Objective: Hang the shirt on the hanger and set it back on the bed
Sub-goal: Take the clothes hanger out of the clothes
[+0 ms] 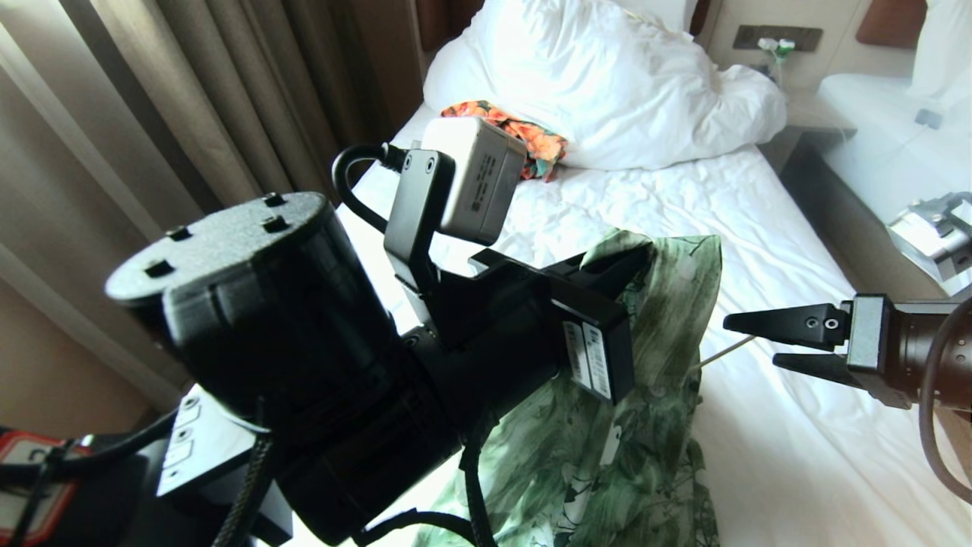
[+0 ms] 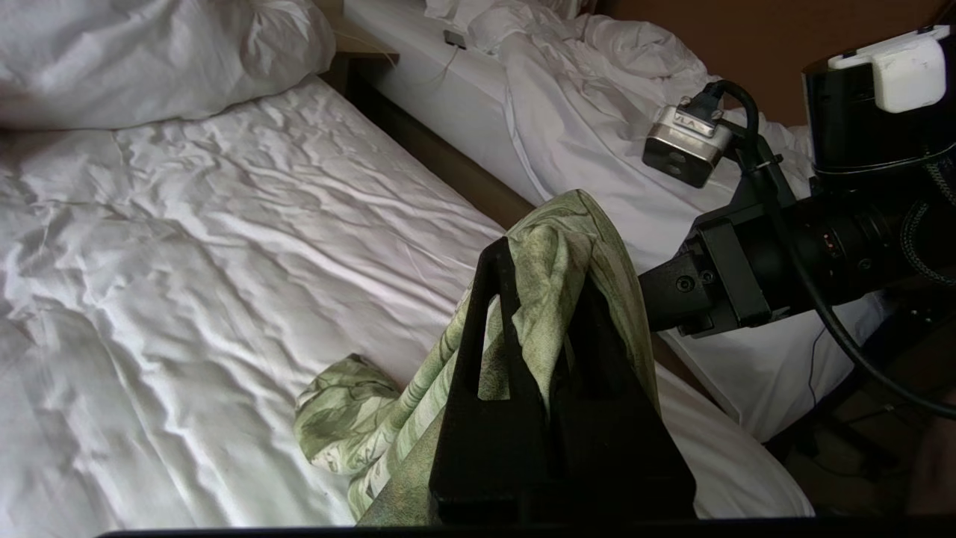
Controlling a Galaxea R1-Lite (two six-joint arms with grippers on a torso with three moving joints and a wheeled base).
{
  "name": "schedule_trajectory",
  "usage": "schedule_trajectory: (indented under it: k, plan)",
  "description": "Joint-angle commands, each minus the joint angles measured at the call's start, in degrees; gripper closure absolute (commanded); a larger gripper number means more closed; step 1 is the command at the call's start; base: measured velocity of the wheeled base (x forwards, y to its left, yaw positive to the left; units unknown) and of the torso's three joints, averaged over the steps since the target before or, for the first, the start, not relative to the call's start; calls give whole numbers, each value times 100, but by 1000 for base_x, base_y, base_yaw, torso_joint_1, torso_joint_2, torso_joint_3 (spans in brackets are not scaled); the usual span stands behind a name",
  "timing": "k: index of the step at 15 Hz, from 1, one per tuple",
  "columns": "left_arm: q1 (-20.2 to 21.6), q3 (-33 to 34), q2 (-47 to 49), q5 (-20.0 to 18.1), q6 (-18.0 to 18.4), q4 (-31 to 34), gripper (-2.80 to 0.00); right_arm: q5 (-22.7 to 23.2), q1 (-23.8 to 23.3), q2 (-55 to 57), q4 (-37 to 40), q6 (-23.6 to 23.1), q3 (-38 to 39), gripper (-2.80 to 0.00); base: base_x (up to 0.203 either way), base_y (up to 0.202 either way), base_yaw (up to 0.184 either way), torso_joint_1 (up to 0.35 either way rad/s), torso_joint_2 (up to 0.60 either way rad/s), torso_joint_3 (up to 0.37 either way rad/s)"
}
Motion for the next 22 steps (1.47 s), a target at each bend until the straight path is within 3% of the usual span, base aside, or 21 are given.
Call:
schedule_trajectory:
  k: [1, 4, 5, 9, 22]
  plan:
    - [1, -7, 8, 5, -3, -35, 0, -21, 71, 311, -60, -95, -15, -280, 0, 0, 0, 0, 0, 0]
    - [1, 1, 8, 5, -12, -35, 0, -42, 154, 329, -74, -170, -118, -280, 0, 0, 0, 0, 0, 0]
    - [1, 10, 8, 5, -12, -35, 0, -42, 163, 329, -74, -183, -154, 0, 0, 0, 0, 0, 0, 0]
    - [-7, 2, 26, 5, -11, -35, 0, -42, 178, 436, -74, -463, -306, 0, 0, 0, 0, 0, 0, 0]
    - [0, 19, 17, 10, -3, -26, 0, -200, 155, 519, 107, -627, -1308, 0, 0, 0, 0, 0, 0, 0]
